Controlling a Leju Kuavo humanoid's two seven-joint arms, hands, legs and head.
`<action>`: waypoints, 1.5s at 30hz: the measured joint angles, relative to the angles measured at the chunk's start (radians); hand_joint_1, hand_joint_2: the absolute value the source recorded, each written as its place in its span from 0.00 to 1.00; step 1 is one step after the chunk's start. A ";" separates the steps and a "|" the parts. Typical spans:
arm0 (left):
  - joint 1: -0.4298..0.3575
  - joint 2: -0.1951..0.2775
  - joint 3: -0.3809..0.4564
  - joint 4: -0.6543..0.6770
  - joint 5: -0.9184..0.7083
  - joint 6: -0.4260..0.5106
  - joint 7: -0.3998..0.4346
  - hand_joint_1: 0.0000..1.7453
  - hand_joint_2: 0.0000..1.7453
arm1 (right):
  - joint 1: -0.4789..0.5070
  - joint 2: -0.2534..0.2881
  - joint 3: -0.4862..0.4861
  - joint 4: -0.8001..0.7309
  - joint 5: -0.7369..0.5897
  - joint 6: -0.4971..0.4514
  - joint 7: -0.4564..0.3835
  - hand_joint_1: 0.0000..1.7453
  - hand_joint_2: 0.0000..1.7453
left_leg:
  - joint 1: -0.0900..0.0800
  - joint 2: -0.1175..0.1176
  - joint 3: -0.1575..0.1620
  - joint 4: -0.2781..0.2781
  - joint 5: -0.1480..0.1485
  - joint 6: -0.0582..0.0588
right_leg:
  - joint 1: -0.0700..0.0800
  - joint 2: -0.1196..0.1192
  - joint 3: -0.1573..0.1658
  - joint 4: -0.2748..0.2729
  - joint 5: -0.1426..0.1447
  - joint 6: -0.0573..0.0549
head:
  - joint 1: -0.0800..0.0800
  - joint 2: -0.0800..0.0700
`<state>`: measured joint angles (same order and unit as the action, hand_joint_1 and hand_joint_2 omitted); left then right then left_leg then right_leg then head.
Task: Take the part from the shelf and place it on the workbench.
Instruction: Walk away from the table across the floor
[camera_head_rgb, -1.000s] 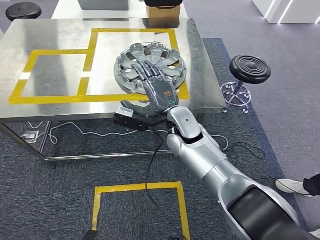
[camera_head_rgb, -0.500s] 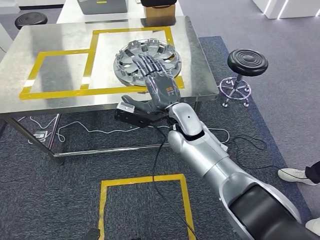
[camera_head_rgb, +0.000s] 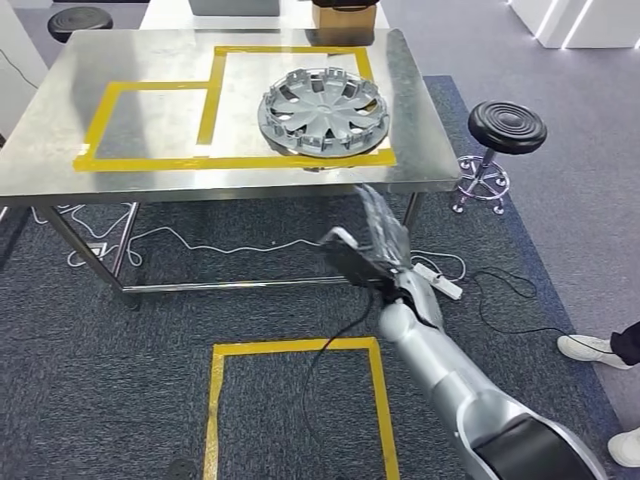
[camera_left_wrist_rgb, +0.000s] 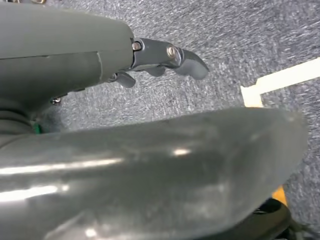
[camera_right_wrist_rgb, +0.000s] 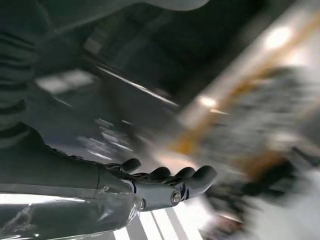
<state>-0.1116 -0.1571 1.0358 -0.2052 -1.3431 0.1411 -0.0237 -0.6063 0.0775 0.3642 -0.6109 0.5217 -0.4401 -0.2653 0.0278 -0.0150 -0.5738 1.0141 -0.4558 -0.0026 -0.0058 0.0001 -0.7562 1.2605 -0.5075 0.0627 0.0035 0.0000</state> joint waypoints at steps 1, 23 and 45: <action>0.004 0.000 0.000 0.000 -0.003 0.004 0.002 0.00 0.50 | 0.041 -0.013 -0.050 0.045 -0.033 -0.010 -0.007 0.00 1.00 | -0.001 -0.005 -0.004 0.000 0.003 0.001 | 0.000 0.001 -0.008 0.036 -0.015 0.000 | 0.001 0.000; 0.007 -0.005 -0.007 0.000 -0.050 0.039 -0.024 0.00 0.75 | 0.530 -0.008 -0.505 0.400 -0.235 0.230 0.353 0.00 0.75 | -0.009 0.006 -0.010 -0.032 0.034 -0.035 | 0.014 0.001 0.147 -0.240 0.086 -0.041 | 0.008 0.000; 0.003 0.000 -0.023 0.000 -0.039 -0.050 -0.073 0.00 0.00 | 0.542 0.039 -0.538 0.411 -0.243 0.159 0.438 0.00 0.00 | -0.007 0.015 0.002 -0.068 0.061 -0.011 | 0.009 0.007 0.148 -0.256 0.099 -0.022 | 0.008 0.000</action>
<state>-0.1081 -0.1573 1.0124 -0.2053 -1.3821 0.0909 -0.0967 -0.0639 0.1167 -0.1736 -0.2003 0.2788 -0.2810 0.1723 0.0210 -0.0004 -0.5717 0.9461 -0.3948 -0.0138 0.0034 0.0072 -0.6081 1.0049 -0.4081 0.0409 0.0116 0.0000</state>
